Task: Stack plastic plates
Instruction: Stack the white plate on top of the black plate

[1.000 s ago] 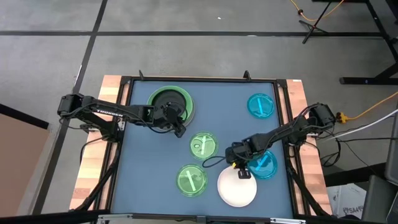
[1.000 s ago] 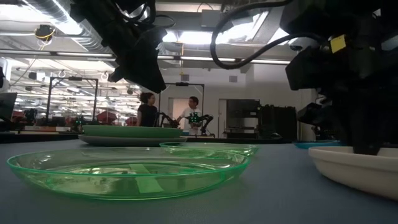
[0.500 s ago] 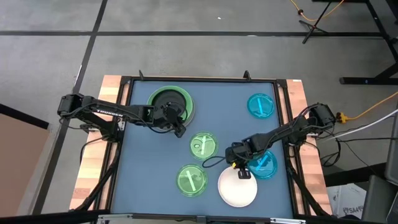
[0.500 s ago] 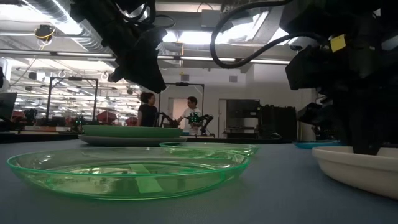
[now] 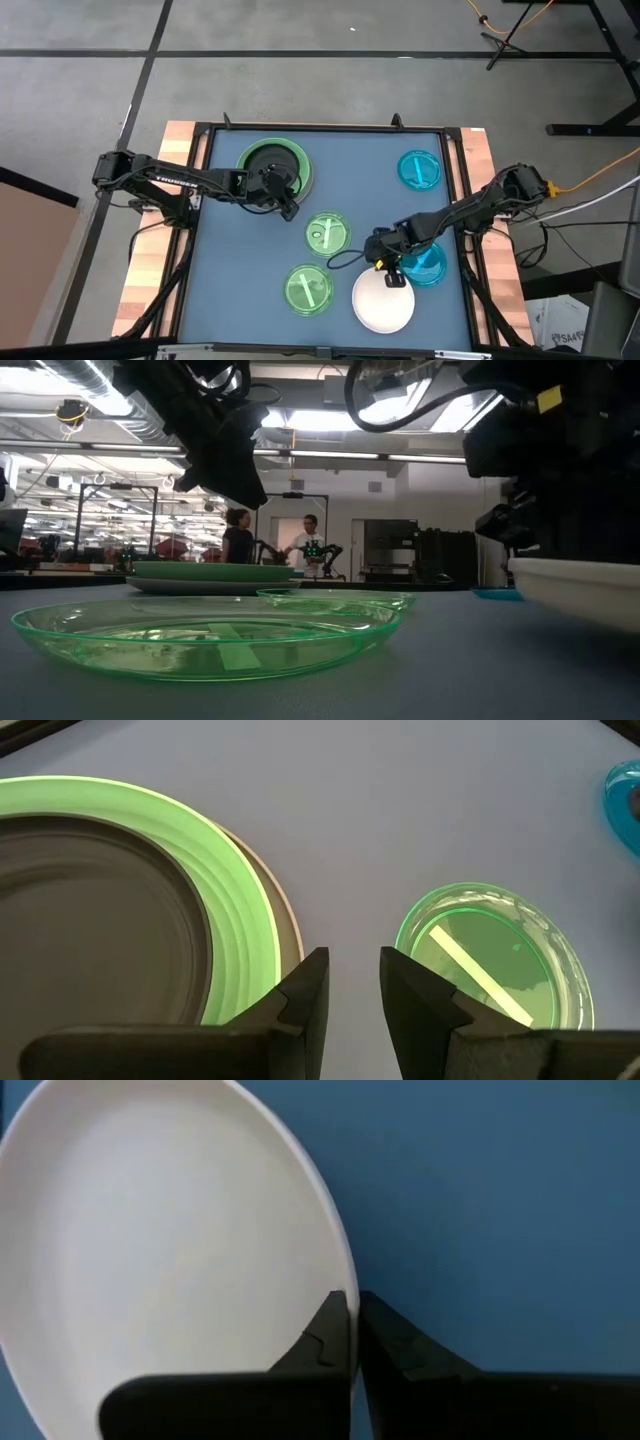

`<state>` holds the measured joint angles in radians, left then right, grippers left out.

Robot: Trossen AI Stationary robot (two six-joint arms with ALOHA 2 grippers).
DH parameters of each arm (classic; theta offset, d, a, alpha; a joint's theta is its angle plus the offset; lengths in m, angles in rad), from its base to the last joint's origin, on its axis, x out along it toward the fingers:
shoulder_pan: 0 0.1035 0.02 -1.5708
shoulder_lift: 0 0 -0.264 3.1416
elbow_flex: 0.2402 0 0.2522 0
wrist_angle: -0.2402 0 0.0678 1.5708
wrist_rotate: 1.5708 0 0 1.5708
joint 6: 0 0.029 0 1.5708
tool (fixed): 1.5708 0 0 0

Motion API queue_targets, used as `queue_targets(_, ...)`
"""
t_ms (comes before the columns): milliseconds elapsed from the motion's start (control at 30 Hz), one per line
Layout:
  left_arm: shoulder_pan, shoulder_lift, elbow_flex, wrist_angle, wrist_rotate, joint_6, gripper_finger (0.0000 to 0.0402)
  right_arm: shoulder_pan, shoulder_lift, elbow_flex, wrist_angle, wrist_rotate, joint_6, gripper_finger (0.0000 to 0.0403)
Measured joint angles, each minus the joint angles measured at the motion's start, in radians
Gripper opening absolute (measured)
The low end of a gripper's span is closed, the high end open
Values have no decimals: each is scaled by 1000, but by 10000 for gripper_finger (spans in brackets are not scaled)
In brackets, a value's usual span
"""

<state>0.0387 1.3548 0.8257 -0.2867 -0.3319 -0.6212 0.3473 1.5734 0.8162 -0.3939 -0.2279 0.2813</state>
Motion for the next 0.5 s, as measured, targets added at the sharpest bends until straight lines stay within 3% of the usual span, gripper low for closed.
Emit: queue_targets(500,0,0,0,8,0,0,86,-89,-88,1,2,0,-3,0)
